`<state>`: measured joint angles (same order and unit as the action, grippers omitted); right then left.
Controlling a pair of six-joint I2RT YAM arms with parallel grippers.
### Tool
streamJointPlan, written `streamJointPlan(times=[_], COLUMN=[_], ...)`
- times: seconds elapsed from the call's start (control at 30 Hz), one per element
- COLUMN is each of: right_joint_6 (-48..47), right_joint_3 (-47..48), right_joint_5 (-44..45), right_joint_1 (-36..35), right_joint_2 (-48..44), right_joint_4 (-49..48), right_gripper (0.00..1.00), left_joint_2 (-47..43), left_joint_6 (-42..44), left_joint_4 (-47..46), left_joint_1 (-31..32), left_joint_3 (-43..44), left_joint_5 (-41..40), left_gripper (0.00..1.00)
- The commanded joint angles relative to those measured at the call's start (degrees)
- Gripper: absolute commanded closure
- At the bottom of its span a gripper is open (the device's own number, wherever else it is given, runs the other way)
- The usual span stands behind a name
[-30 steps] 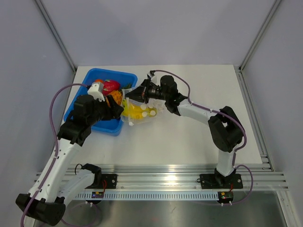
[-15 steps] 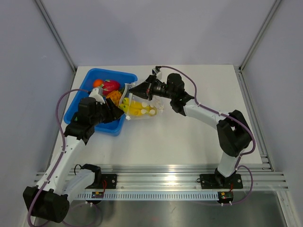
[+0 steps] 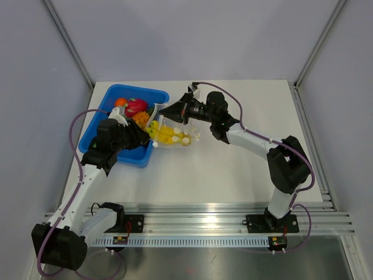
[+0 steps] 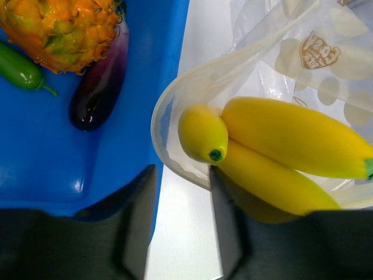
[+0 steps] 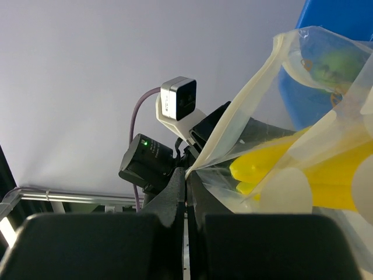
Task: Place the food in the zip-top bag and seal the zipper
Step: Place the fake fruit in the zipper food storage bag.
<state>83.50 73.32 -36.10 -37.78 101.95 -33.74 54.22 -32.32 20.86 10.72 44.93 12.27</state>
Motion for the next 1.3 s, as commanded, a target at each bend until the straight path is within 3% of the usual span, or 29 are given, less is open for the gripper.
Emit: streamJointPlan(times=[0.0,0.27,0.37,0.47,0.97,1.07,1.2,1.27], right_joint_6=[1.13,1.75,2.10,2.45,4.56,5.17,5.88,4.48], right_joint_3=[0.51,0.42,0.51,0.60,1.21,1.04,1.03,1.30], right_joint_5=[-0.64,-0.82,-0.99,-1.26,-1.96,-2.13,-2.84,-3.54], right_joint_1=[0.60,0.51,0.51,0.51,0.43,0.51,0.43,0.43], right_joint_2=[-2.81,-2.72,-2.64,-2.37,-1.40,-0.79,-0.09,-0.17], right_joint_4=[-5.37,-6.16,-6.69,-7.13,-9.86,-10.73,-11.09,-8.29], right_gripper=[1.00,1.00,1.00,1.00,1.00,1.00,1.00,1.00], left_joint_2=[0.89,1.77,2.38,3.52,8.45,8.54,8.36,7.49], left_joint_6=[-0.29,-0.73,-1.87,-2.93,-7.23,-8.72,-7.77,-6.71], left_joint_4=[-3.38,-4.69,-6.44,-8.99,-19.44,-20.60,-19.38,-15.35], left_joint_1=[-0.52,-1.23,-1.58,-1.67,-1.58,-1.58,-1.58,-1.58], left_joint_3=[-0.19,-1.77,-2.65,-3.00,-6.78,-7.05,-4.95,-1.97], left_joint_5=[-0.76,-0.67,0.64,2.74,8.64,9.61,9.61,8.82], left_gripper=[0.50,0.68,0.66,0.45,0.53,0.61,1.00,1.00])
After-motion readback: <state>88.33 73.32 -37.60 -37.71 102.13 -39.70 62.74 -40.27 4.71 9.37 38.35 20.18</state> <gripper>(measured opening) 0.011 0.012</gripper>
